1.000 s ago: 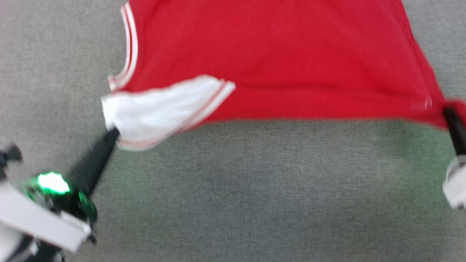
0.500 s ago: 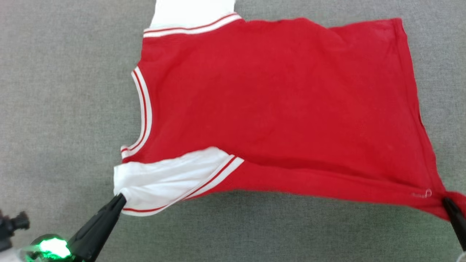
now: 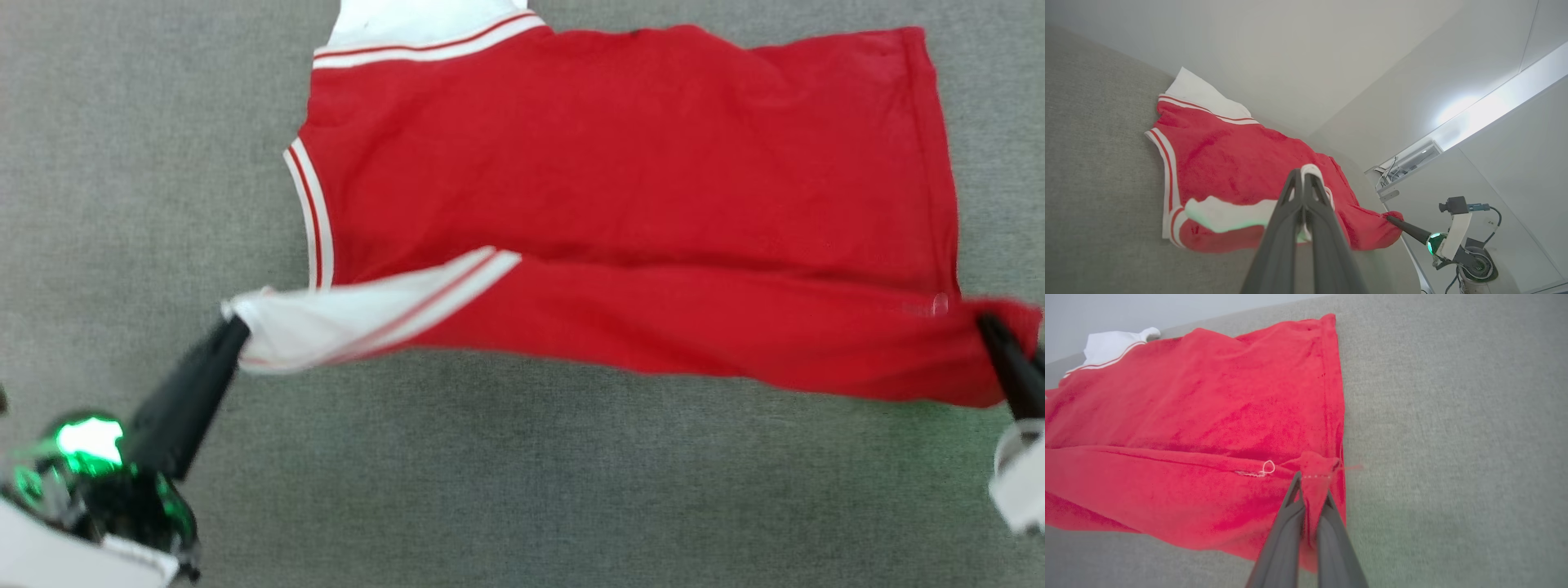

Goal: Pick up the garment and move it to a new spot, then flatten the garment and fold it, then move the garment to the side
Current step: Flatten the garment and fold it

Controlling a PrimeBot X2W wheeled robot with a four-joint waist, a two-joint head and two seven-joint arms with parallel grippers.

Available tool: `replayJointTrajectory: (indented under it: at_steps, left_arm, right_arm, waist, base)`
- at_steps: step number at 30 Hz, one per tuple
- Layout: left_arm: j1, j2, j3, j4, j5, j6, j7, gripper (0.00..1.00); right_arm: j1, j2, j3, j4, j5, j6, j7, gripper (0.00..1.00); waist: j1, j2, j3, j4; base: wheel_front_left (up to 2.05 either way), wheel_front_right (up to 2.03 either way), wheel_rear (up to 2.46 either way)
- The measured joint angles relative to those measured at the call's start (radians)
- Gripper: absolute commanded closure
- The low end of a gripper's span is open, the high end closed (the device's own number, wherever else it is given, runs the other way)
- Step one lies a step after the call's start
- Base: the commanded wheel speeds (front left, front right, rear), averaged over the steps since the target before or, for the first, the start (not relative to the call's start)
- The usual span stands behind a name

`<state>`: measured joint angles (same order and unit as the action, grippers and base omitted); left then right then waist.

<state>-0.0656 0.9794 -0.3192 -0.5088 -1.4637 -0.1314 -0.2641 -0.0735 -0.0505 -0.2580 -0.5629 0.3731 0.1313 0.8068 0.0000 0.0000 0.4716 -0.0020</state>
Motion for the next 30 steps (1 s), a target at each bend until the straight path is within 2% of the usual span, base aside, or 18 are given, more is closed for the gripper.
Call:
replayJointTrajectory:
  at_steps: [7, 10, 14, 17, 22, 27, 28, 30]
  left_arm:
    - [-0.130, -0.020, -0.058, 0.107, -0.019, 0.000, 0.000, 1.00]
    - [-0.158, -0.028, -0.089, 0.164, 0.005, 0.000, 0.000, 1.00]
    - [-0.197, -0.065, -0.120, 0.254, 0.047, 0.000, 0.000, 1.00]
    - [-0.219, -0.069, -0.143, 0.323, 0.110, 0.000, 0.000, 1.00]
    - [-0.262, -0.100, -0.161, 0.396, 0.154, 0.000, 0.000, 1.00]
    - [-0.304, -0.098, -0.200, 0.438, 0.204, 0.000, 0.000, 1.00]
    - [-0.310, -0.097, -0.207, 0.453, 0.210, 0.000, 0.000, 0.96]
    - [-0.325, -0.094, -0.232, 0.469, 0.226, 0.000, 0.000, 0.64]
  right_arm:
    - [-0.189, 0.001, 0.027, 0.158, -0.074, 0.000, -0.002, 1.00]
    - [-0.233, 0.000, 0.028, 0.208, -0.095, 0.000, -0.026, 1.00]
    - [-0.254, 0.001, 0.026, 0.266, -0.115, 0.000, -0.059, 1.00]
    - [-0.263, 0.001, 0.026, 0.295, -0.131, 0.000, -0.085, 1.00]
    - [-0.261, 0.000, 0.026, 0.319, -0.137, 0.000, -0.126, 1.00]
    - [-0.261, 0.000, 0.029, 0.339, -0.144, 0.000, -0.165, 1.00]
    - [-0.262, 0.000, 0.032, 0.344, -0.146, 0.000, -0.171, 1.00]
    - [-0.262, 0.000, 0.036, 0.356, -0.146, 0.000, -0.183, 1.00]
  waist:
    - [0.0000, 0.0000, 0.037, 0.008]
    - [0.0000, 0.0000, 0.053, 0.009]
    - [0.0000, 0.0000, 0.075, 0.015]
    - [0.0000, 0.0000, 0.089, 0.018]
    - [0.0000, 0.0000, 0.105, 0.023]
    - [0.0000, 0.0000, 0.112, 0.020]
    - [0.0000, 0.0000, 0.111, 0.018]
    - [0.0000, 0.0000, 0.106, 0.017]
  base:
    - [0.00, 0.00, 0.00]
    - [0.00, 0.00, 0.00]
    - [0.00, 0.00, 0.00]
    - [0.00, 0.00, 0.00]
    - [0.00, 0.00, 0.00]
    - [0.00, 0.00, 0.00]
    - [0.00, 0.00, 0.00]
    - [0.00, 0.00, 0.00]
